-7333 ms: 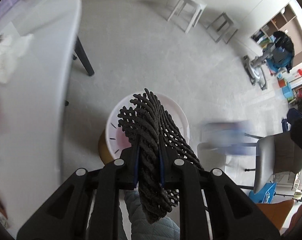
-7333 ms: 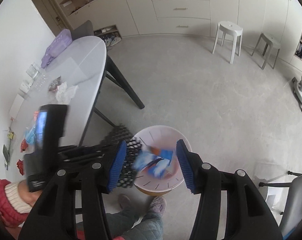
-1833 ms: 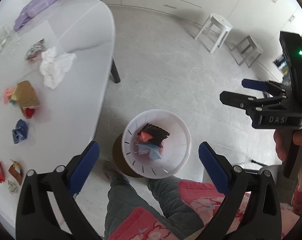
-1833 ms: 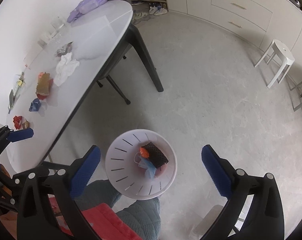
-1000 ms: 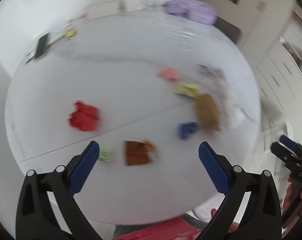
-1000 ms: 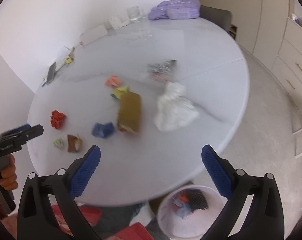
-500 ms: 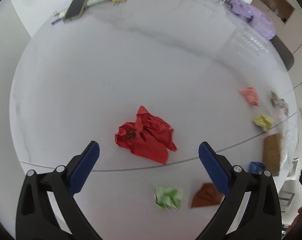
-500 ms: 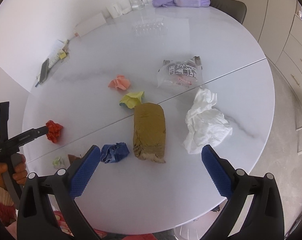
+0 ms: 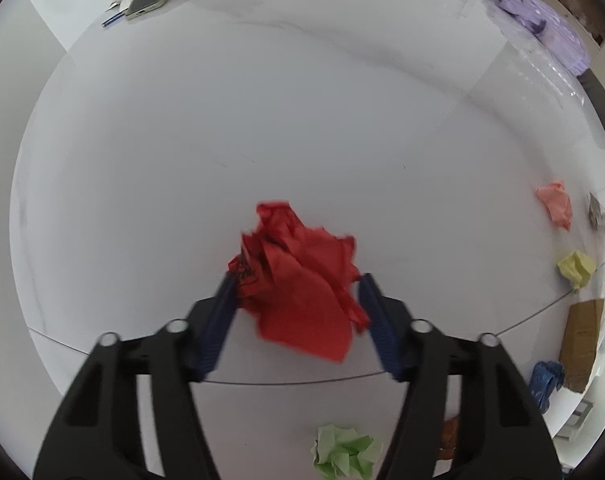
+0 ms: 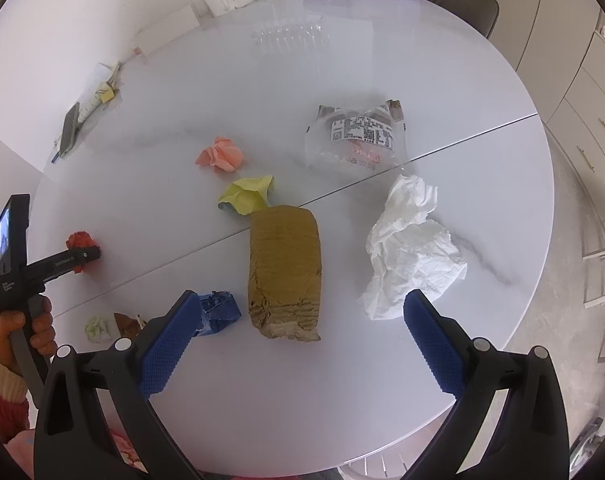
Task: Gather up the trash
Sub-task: 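Grasp the red crumpled paper with the left tool while the right tool grasps the brown paper bag, then carry the red paper and brown bag to the white bin and release both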
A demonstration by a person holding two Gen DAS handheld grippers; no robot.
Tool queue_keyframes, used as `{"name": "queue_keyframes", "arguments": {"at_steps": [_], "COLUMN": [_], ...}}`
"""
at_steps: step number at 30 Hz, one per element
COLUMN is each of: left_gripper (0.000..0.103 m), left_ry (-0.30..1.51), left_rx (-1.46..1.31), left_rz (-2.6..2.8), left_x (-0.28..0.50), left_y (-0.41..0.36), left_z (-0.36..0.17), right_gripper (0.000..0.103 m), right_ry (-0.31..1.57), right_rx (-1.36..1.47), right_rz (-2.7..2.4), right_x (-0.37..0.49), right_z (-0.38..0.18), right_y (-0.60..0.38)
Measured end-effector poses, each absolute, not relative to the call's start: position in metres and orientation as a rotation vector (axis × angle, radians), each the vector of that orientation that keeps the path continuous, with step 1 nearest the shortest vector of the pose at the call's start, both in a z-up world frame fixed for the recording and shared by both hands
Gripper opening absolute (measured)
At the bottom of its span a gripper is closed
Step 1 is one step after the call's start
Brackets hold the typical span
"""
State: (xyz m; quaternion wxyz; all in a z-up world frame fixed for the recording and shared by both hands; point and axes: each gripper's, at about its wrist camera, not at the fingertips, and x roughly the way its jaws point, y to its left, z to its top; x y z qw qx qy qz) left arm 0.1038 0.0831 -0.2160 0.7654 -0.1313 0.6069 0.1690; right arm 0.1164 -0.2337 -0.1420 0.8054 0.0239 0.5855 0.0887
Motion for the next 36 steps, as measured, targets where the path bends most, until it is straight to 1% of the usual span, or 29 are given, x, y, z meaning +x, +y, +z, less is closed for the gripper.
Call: {"name": "queue_keyframes", "arguments": {"at_steps": [3,6,7,9,13,20,21,22,23,24,25,26,27,31,36], "left_gripper": [0.041,0.033,0.022,0.022,0.021,0.021,0.021,0.021,0.021,0.021,0.021,0.021,0.021,0.021,0.021], "left_ry": [1.313,1.305,1.299,1.293,1.275,1.246,1.242,1.239,1.235,1.230,1.221,1.217,1.213,1.184,1.138], "left_rx": [-0.312,-0.355,-0.369,-0.367,-0.336,-0.375,-0.376,-0.376,-0.376,-0.376,-0.375,-0.373,-0.371,-0.337,-0.254], "left_rz": [0.351,0.313,0.294,0.270,0.240,0.201,0.194,0.185,0.177,0.168,0.157,0.149,0.142,0.102,-0.014], "left_x": [0.107,0.106,0.105,0.105,0.104,0.097,0.095,0.093,0.090,0.087,0.086,0.085,0.084,0.077,0.075], "left_y": [0.085,0.090,0.091,0.091,0.089,0.107,0.109,0.111,0.112,0.113,0.113,0.113,0.113,0.104,0.062], "left_z": [-0.212,-0.207,-0.205,-0.202,-0.200,-0.196,-0.196,-0.195,-0.194,-0.192,-0.189,-0.187,-0.185,-0.166,-0.135], "right_gripper": [0.100,0.100,0.100,0.100,0.090,0.090,0.088,0.082,0.072,0.067,0.054,0.047,0.044,0.043,0.043], "right_ry": [1.277,1.312,1.318,1.333,1.374,1.391,1.394,1.397,1.403,1.411,1.419,1.421,1.423,1.377,1.268], "right_rx": [0.057,0.079,0.087,0.086,0.050,0.041,0.041,0.043,0.048,0.062,0.075,0.096,0.109,0.128,0.197], "right_rz": [0.174,0.171,0.176,0.176,0.155,0.145,0.145,0.145,0.147,0.153,0.162,0.180,0.189,0.211,0.238], "right_x": [0.124,0.135,0.139,0.144,0.153,0.152,0.152,0.153,0.153,0.153,0.154,0.153,0.153,0.151,0.138], "right_z": [-0.150,-0.162,-0.166,-0.173,-0.190,-0.198,-0.199,-0.200,-0.202,-0.204,-0.206,-0.208,-0.209,-0.198,-0.159], "right_y": [-0.230,-0.223,-0.220,-0.213,-0.199,-0.194,-0.194,-0.195,-0.195,-0.196,-0.197,-0.197,-0.198,-0.203,-0.227]}}
